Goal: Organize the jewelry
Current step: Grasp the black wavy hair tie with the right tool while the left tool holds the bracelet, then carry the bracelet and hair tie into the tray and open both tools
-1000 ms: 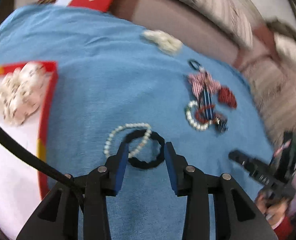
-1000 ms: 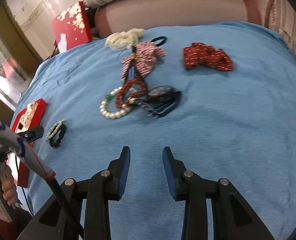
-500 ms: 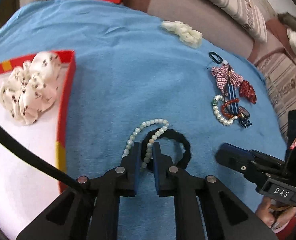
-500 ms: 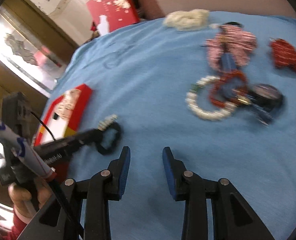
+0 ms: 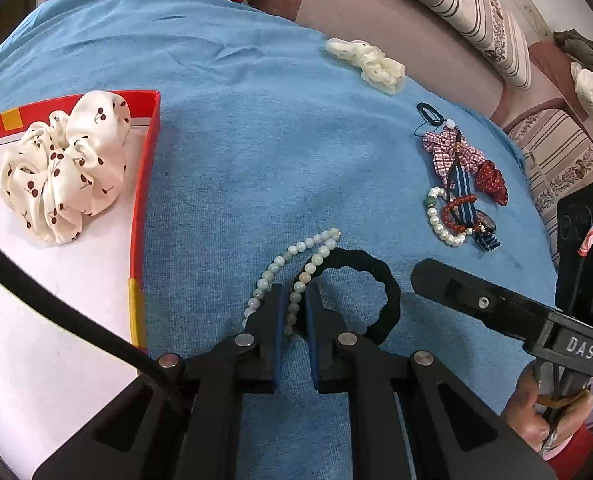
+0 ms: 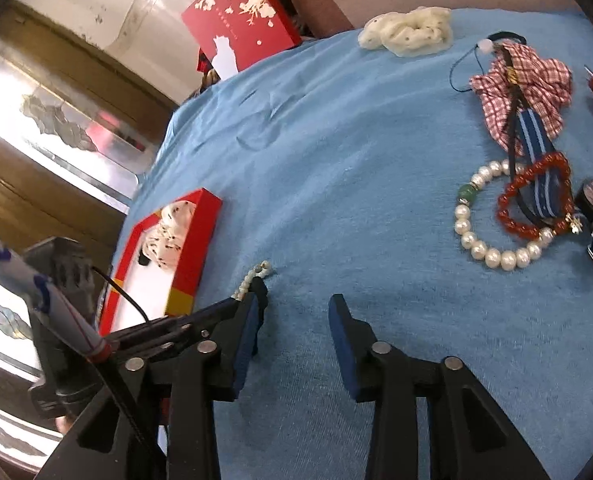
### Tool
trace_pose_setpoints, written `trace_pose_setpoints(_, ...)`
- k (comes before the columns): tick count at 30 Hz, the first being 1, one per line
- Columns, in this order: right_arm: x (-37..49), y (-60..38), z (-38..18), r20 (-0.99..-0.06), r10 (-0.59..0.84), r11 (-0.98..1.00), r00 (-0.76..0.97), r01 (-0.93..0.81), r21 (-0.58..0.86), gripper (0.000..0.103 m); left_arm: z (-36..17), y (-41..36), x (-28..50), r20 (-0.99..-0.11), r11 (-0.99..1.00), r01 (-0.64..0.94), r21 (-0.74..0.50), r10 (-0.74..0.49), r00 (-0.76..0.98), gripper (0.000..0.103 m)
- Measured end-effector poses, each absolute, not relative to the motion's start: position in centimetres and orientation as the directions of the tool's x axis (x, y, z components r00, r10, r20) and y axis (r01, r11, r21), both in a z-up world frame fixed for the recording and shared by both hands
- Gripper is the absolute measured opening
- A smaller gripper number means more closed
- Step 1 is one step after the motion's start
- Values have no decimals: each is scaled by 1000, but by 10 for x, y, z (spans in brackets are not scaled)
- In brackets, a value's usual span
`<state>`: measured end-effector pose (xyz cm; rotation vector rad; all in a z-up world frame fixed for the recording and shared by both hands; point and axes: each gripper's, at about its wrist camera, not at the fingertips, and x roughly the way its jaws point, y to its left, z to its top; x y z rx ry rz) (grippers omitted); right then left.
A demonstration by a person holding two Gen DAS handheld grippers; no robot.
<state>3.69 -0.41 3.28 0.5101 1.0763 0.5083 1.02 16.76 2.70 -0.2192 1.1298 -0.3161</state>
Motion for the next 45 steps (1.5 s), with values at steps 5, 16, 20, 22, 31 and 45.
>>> trace_pose_setpoints(5,44,15,22,-727,598,799,338,-170,578,42,27,168,10,-849,935,140,-326,-355,392,11)
trace_pose_setpoints(16,38,8,25,-806,466,885,366,-182,429,7,26,157,11,-845,928,156,-337,-371,385,30)
trace_pose_setpoints(20,25,-23,33,-835,365,931,412,-138,338,7,28,143,7,-860,947,192,-256,-314,403,33)
trace_pose_setpoints(22,19,-37,34,-843,343,939,415,-119,323,7,28,138,6,-858,948,208,-242,-309,409,39)
trace_pose_setpoints(31,-2,-47,51,-846,303,952,438,-113,283,7,42,139,-1,-862,968,200,-149,-226,454,5)
trace_pose_setpoints(45,21,80,114,-780,442,889,444,-332,315,7,114,335,-14,-737,942,-220,-252,-39,675,5)
